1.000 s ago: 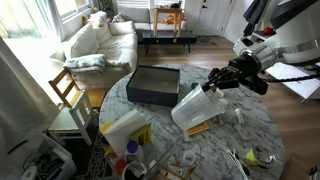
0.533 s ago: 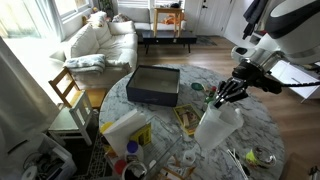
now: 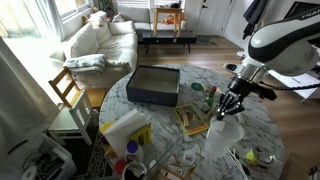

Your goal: Pick up the clear cup and pour the white shades onto the table, put the clear cup onto the table, pick up the tabasco and put it in the clear cup, pick up the clear cup with the tabasco and put it into the clear storage container

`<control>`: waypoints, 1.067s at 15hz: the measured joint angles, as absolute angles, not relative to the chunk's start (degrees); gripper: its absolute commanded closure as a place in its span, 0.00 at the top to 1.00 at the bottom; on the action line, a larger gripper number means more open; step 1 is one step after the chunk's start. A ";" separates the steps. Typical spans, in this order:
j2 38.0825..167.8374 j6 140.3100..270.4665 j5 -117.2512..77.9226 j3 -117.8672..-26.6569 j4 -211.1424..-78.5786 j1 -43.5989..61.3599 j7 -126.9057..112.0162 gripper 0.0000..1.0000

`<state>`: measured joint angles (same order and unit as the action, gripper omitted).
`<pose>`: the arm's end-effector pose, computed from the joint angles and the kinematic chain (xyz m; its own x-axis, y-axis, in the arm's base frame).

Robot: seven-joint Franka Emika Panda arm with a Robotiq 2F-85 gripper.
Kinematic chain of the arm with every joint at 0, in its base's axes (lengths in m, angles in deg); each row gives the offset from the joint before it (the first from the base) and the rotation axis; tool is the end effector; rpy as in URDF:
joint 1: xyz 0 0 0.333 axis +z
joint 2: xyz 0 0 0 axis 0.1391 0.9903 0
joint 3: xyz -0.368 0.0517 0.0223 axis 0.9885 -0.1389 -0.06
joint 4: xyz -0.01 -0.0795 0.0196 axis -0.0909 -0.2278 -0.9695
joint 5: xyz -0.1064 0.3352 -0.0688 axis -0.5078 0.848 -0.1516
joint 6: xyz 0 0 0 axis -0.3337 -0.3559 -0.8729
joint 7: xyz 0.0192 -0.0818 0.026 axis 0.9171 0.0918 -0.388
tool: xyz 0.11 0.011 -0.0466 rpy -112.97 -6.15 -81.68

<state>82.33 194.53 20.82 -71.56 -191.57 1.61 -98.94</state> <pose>0.4281 -0.0523 0.3950 0.6176 0.6650 0.4200 0.7861 -0.5395 -0.3017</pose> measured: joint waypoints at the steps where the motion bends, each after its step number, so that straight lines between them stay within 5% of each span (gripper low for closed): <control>1: 83.01 197.73 23.17 -71.65 -191.98 2.31 -100.14 0.01; 9: 85.90 206.41 30.03 -72.20 -194.03 4.22 -103.56 0.01; 10: 86.04 206.41 29.89 -72.20 -194.26 4.20 -103.47 0.29; 11: 86.12 206.41 29.67 -72.19 -194.49 4.19 -103.40 0.30; 16: 85.83 206.76 27.84 -72.18 -194.50 4.10 -103.49 0.66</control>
<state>85.83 206.76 27.84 -72.18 -194.50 4.10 -103.49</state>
